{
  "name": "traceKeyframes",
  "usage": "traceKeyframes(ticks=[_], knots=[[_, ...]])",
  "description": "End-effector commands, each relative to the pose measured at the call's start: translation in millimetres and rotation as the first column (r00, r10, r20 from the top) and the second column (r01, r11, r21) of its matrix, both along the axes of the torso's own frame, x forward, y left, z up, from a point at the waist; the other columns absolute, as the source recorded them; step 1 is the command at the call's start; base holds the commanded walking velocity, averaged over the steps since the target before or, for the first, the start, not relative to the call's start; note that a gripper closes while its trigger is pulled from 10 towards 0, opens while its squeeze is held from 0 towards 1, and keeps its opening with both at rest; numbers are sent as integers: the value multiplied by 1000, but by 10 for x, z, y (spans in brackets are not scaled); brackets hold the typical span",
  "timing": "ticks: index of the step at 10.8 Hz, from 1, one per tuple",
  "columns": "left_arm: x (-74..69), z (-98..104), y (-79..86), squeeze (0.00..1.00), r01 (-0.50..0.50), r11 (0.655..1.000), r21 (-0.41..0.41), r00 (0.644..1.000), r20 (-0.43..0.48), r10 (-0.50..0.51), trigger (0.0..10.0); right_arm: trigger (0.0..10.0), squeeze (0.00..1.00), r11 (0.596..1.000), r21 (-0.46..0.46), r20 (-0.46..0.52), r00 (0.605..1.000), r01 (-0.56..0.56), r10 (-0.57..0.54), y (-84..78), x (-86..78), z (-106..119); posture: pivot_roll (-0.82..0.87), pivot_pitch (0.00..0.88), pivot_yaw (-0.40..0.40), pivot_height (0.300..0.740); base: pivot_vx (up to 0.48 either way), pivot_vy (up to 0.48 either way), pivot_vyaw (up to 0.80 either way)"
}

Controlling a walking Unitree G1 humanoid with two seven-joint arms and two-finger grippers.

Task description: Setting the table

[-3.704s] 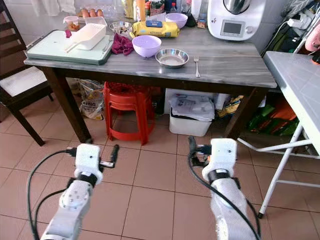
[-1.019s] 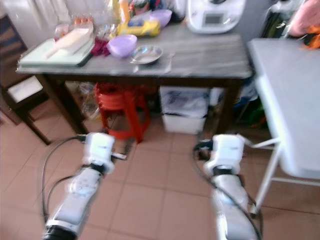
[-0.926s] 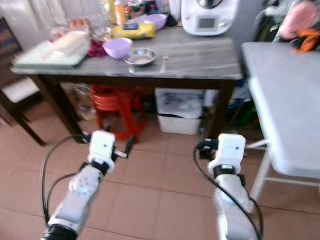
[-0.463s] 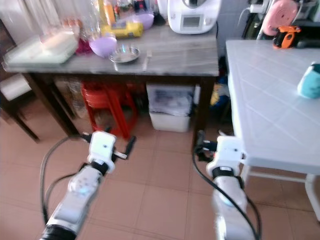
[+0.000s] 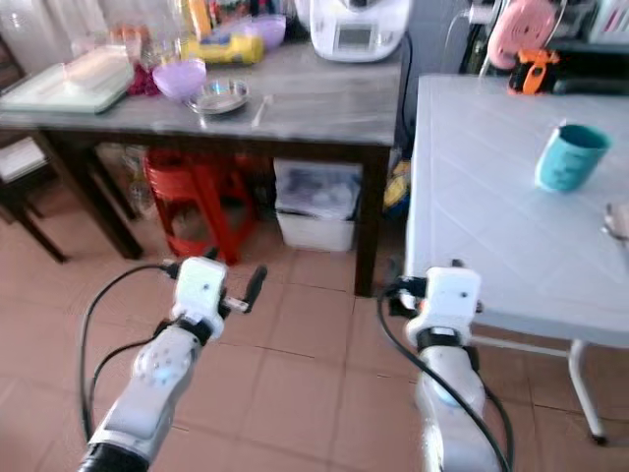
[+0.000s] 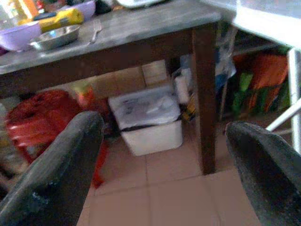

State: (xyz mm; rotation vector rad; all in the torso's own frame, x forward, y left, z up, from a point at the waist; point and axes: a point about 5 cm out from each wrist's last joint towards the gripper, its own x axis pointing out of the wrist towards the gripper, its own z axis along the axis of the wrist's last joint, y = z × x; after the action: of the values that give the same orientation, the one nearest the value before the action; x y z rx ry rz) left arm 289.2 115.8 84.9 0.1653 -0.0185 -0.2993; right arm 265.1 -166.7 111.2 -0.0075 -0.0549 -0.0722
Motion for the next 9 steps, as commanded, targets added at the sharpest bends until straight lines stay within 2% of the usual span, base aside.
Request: traceKeyframes(ticks=[1, 7, 9], knots=[[11, 19, -12, 0, 5, 1000, -2, 1000, 4, -5, 10000, 10000, 0, 1000, -10, 10, 1000, 6, -6, -19, 0, 31, -101, 82, 99, 740, 0, -315, 0], [27, 21, -25, 0, 11, 1000, -1, 1000, 0, -11, 10000, 10000, 0, 1000, -16, 11, 1000, 21, -21, -53, 7, 39, -103, 80, 96, 740, 0, -318, 0], [18, 14, -15, 0, 10, 1000, 0, 1000, -1, -10, 10000, 10000, 0, 1000, -15, 13, 1000, 16, -16, -35, 6, 38, -99, 77, 96, 740, 0, -317, -609]])
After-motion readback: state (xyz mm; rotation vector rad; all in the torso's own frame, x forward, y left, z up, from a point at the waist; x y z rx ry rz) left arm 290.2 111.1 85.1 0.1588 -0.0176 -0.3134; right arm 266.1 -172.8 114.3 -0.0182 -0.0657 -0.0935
